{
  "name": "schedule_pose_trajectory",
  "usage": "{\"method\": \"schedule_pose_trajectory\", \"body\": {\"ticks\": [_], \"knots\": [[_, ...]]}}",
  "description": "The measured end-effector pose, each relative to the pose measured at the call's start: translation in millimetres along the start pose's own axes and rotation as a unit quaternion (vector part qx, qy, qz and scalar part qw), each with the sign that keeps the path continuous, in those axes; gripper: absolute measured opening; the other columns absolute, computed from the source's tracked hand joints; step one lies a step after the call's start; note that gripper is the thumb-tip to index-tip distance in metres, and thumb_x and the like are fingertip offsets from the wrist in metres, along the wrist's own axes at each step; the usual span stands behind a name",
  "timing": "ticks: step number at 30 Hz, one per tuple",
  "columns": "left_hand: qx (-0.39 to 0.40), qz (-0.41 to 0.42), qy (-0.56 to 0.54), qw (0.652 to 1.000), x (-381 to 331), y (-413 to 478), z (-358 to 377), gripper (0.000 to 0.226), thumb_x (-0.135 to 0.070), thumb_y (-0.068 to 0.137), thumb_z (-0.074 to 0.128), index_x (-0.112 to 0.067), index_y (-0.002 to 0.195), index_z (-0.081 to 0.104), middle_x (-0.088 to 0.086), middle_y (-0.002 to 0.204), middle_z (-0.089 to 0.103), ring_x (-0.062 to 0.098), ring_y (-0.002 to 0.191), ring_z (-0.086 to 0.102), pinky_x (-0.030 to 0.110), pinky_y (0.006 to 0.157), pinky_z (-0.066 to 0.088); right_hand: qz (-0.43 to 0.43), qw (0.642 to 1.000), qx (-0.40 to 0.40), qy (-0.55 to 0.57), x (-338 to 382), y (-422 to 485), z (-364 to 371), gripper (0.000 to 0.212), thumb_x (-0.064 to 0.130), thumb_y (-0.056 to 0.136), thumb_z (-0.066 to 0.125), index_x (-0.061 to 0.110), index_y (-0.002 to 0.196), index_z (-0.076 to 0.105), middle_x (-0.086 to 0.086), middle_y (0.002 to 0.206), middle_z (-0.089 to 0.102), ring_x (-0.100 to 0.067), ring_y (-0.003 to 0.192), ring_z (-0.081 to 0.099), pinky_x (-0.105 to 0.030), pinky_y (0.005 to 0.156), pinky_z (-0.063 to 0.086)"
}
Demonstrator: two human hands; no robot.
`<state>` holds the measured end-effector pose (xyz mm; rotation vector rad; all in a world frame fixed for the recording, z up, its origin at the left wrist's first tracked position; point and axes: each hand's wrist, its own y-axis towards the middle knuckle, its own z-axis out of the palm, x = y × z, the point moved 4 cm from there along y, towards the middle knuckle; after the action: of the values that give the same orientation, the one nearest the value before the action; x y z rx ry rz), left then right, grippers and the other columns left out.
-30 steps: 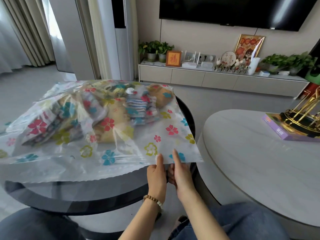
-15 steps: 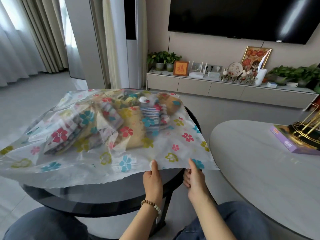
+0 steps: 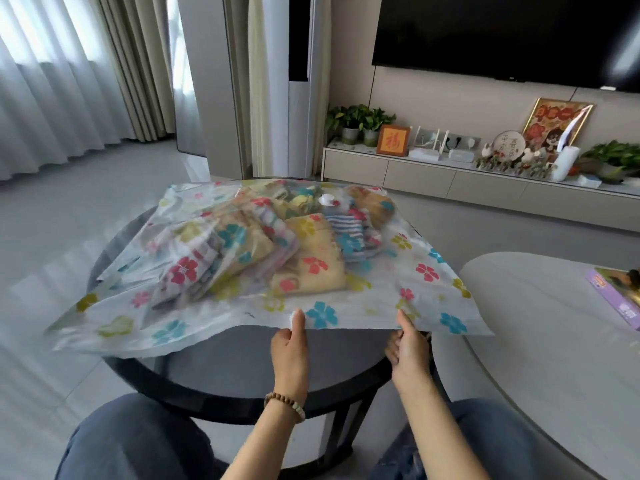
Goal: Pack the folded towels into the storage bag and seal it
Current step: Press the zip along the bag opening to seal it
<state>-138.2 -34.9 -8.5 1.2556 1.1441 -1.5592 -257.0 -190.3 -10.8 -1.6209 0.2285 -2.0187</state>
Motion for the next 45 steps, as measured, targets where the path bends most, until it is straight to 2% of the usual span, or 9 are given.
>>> {"method": "schedule_pose_trajectory", "body": {"ticks": [5,9,17,20,26,31,36,40,45], "knots": [[0.011,-0.012,-0.019,1.0,-2,-3,4,0.05,-0.037,0.093,0.047,-0.019,0.052,0.024,-0.002,0.048,0.022,0.01,0.042,0.019,0.026,0.046,0.018,-0.016,0.992,0.095,-0.085,-28,-41,58,0.014,0.035,0.088,0.062,0.021,0.085,0.063,0.006,0.062,0.054,-0.008,0.054,0.049,-0.017,0.042,0.037],[0.009,0.012,0.004,1.0,-8,2,-6,0.05,-0.035,0.093,0.048,-0.016,0.052,0.025,0.001,0.047,0.023,0.008,0.039,0.02,0.022,0.041,0.02,-0.024,0.981,0.164,-0.1,-36,-57,88,0.014,0.024,0.09,0.062,0.019,0.076,0.063,0.011,0.053,0.051,-0.001,0.043,0.048,-0.014,0.043,0.036],[-0.045,0.03,0.002,0.999,-23,10,-42,0.052,-0.038,0.093,0.047,-0.018,0.054,0.019,0.001,0.051,0.017,0.006,0.038,0.014,0.017,0.037,0.016,0.0,0.998,0.034,-0.054,-8,-16,58,0.037,0.027,0.087,0.061,0.017,0.06,0.039,0.007,0.044,0.026,-0.005,0.031,0.024,-0.018,0.032,0.019],[-0.053,0.005,-0.019,0.998,-19,4,-41,0.05,-0.039,0.093,0.046,-0.018,0.056,0.019,-0.001,0.05,0.017,0.006,0.037,0.015,0.016,0.037,0.017,0.022,0.998,0.011,-0.052,-24,-33,71,0.023,0.037,0.087,0.06,0.014,0.088,0.057,0.002,0.064,0.044,-0.01,0.054,0.044,-0.024,0.048,0.034],[-0.055,0.013,-0.013,0.998,-19,3,-53,0.049,-0.036,0.092,0.049,-0.015,0.055,0.023,0.002,0.051,0.019,0.009,0.042,0.018,0.024,0.045,0.018,0.011,0.974,0.197,-0.113,-65,-73,123,0.033,0.027,0.085,0.067,0.014,0.115,0.066,-0.001,0.109,0.07,-0.015,0.102,0.065,-0.032,0.089,0.05],[-0.111,-0.007,-0.061,0.992,-30,11,-81,0.046,-0.033,0.092,0.049,-0.016,0.055,0.027,0.002,0.051,0.023,0.011,0.044,0.022,0.024,0.044,0.02,0.01,0.983,0.148,-0.104,-54,-42,114,0.052,0.041,0.07,0.076,0.011,0.111,0.068,-0.001,0.106,0.069,-0.017,0.095,0.063,-0.029,0.075,0.051],[-0.151,0.008,-0.077,0.985,-39,15,-110,0.043,-0.032,0.092,0.048,-0.016,0.056,0.032,0.001,0.052,0.029,0.013,0.046,0.027,0.025,0.045,0.024,0.034,0.997,0.054,-0.048,-51,-43,116,0.025,0.034,0.081,0.068,0.014,0.095,0.06,0.0,0.081,0.055,-0.014,0.067,0.049,-0.026,0.058,0.038],[-0.128,0.029,-0.061,0.989,-41,11,-117,0.042,-0.028,0.093,0.05,-0.016,0.054,0.04,-0.008,0.044,0.038,0.003,0.037,0.034,0.015,0.039,0.029,0.05,0.977,0.193,-0.076,-87,-105,162,0.039,0.034,0.081,0.071,0.012,0.112,0.065,-0.001,0.1,0.068,-0.014,0.088,0.064,-0.025,0.074,0.051],[-0.122,0.041,-0.056,0.99,-47,11,-141,0.047,-0.027,0.092,0.051,-0.018,0.049,0.036,-0.01,0.038,0.033,0.002,0.038,0.029,0.022,0.044,0.025,-0.013,0.953,0.275,-0.128,-96,-122,183,0.034,0.023,0.084,0.068,0.008,0.115,0.063,0.0,0.099,0.066,-0.006,0.082,0.062,-0.009,0.063,0.048]]}}
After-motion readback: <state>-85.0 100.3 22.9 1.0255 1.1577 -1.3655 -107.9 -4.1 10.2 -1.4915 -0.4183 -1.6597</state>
